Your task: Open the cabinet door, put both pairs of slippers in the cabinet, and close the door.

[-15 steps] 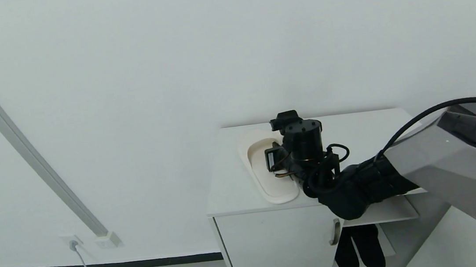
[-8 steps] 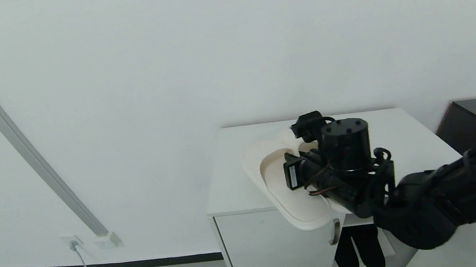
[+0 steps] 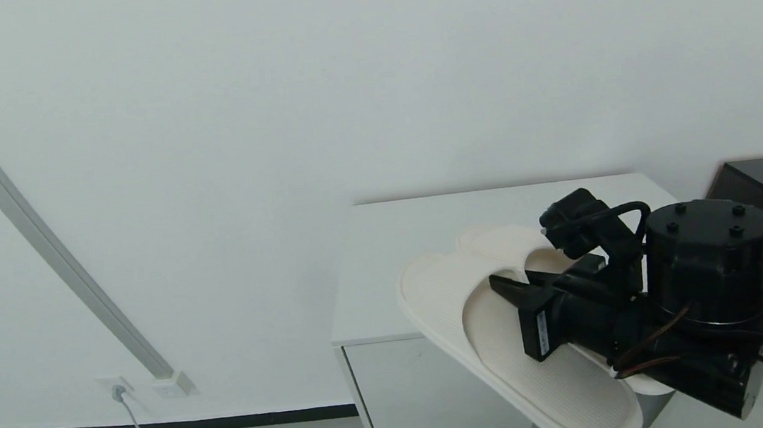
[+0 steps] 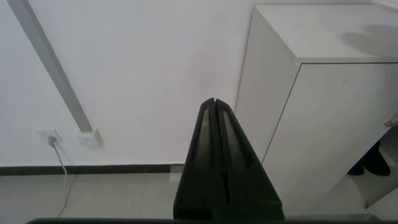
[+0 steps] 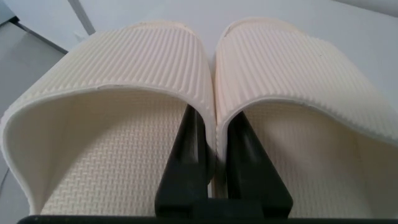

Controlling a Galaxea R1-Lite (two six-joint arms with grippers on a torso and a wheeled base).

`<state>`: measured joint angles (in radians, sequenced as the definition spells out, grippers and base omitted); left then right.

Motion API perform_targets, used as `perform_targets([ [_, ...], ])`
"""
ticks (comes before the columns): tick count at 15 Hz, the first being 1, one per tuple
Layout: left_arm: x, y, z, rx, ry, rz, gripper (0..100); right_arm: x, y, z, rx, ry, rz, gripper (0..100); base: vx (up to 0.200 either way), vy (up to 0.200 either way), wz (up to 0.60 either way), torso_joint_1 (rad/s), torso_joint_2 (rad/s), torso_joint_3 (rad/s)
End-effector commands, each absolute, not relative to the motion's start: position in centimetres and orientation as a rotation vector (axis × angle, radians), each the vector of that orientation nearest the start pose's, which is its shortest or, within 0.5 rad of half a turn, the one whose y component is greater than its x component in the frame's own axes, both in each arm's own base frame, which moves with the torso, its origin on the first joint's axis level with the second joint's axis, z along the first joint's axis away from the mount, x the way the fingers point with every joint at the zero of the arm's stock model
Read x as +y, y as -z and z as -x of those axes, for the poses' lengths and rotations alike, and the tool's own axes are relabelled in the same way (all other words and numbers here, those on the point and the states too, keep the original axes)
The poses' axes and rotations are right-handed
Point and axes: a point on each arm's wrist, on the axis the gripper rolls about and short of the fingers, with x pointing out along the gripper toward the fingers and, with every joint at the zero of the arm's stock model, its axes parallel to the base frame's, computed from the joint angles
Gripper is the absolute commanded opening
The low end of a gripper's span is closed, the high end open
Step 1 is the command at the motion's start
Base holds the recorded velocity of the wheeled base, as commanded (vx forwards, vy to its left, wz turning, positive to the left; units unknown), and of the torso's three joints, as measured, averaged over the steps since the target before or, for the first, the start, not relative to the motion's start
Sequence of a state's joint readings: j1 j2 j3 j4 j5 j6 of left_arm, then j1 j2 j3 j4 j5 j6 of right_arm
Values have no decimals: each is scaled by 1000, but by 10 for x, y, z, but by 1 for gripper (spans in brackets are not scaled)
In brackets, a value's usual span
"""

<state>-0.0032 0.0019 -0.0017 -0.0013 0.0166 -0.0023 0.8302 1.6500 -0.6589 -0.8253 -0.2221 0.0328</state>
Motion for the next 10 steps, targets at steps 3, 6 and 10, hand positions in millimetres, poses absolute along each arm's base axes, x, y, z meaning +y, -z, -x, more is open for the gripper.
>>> perform_targets([
  [3,0,-76,23,-2,-14,3,0,207,-178,-190,150,-617,66,0,0,0,0,0,0,0],
  [6,0,-76,23,-2,-14,3,0,207,-177,-190,150,-614,68,0,-67,0,0,-1,2,-1],
  [10,0,-76,23,-2,-14,5,0,209,-176,-189,155,-621,72,0,-200,0,0,6,2,6],
])
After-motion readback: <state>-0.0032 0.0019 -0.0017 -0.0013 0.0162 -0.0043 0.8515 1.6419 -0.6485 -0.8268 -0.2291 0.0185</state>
